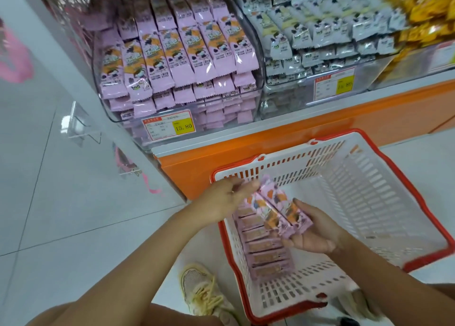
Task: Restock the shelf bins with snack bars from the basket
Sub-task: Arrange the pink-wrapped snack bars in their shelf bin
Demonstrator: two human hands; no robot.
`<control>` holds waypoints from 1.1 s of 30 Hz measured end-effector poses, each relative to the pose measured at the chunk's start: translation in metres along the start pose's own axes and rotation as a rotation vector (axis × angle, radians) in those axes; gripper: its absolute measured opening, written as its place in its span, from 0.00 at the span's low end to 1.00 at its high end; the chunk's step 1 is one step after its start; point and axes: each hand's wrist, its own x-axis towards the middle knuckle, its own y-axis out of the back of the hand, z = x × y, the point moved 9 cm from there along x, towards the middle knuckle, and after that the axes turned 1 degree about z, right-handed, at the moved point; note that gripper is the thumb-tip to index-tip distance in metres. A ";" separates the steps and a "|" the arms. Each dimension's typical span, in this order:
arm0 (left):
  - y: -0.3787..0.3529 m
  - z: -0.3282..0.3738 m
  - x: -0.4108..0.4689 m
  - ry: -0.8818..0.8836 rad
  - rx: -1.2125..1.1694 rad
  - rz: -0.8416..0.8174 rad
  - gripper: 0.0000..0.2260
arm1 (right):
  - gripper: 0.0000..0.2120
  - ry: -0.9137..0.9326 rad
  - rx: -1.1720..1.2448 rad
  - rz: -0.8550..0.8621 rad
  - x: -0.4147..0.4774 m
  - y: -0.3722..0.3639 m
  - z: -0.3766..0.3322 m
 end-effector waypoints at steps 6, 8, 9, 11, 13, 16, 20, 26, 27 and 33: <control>0.034 0.063 -0.033 -0.184 -0.346 0.097 0.14 | 0.28 0.104 -0.022 -0.126 0.001 -0.073 -0.016; 0.045 0.072 -0.040 -0.187 -0.394 0.122 0.12 | 0.28 0.116 -0.065 -0.120 -0.001 -0.087 -0.020; 0.051 0.075 -0.044 -0.188 -0.405 0.136 0.11 | 0.28 0.110 -0.101 -0.105 -0.002 -0.092 -0.022; 0.064 0.078 -0.051 -0.193 -0.406 0.171 0.11 | 0.28 0.087 -0.139 -0.035 -0.006 -0.096 -0.028; 0.076 0.078 -0.057 -0.193 -0.413 0.204 0.10 | 0.29 0.047 -0.198 0.010 -0.009 -0.110 -0.037; 0.099 0.073 -0.062 -0.177 -0.489 0.316 0.14 | 0.27 0.144 -0.474 0.175 -0.015 -0.134 -0.066; 0.133 0.060 -0.074 -0.146 -0.648 0.579 0.13 | 0.24 0.731 -1.160 0.522 -0.042 -0.190 -0.121; 0.170 0.045 -0.096 -0.125 -0.907 0.779 0.17 | 0.33 1.301 -2.009 0.684 -0.034 -0.272 -0.113; 0.175 0.045 -0.099 -0.142 -0.905 0.797 0.16 | 0.31 1.340 -2.005 0.688 -0.031 -0.278 -0.116; 0.205 0.058 -0.123 -0.287 -0.783 0.896 0.10 | 0.28 1.377 -1.886 0.607 -0.014 -0.310 -0.142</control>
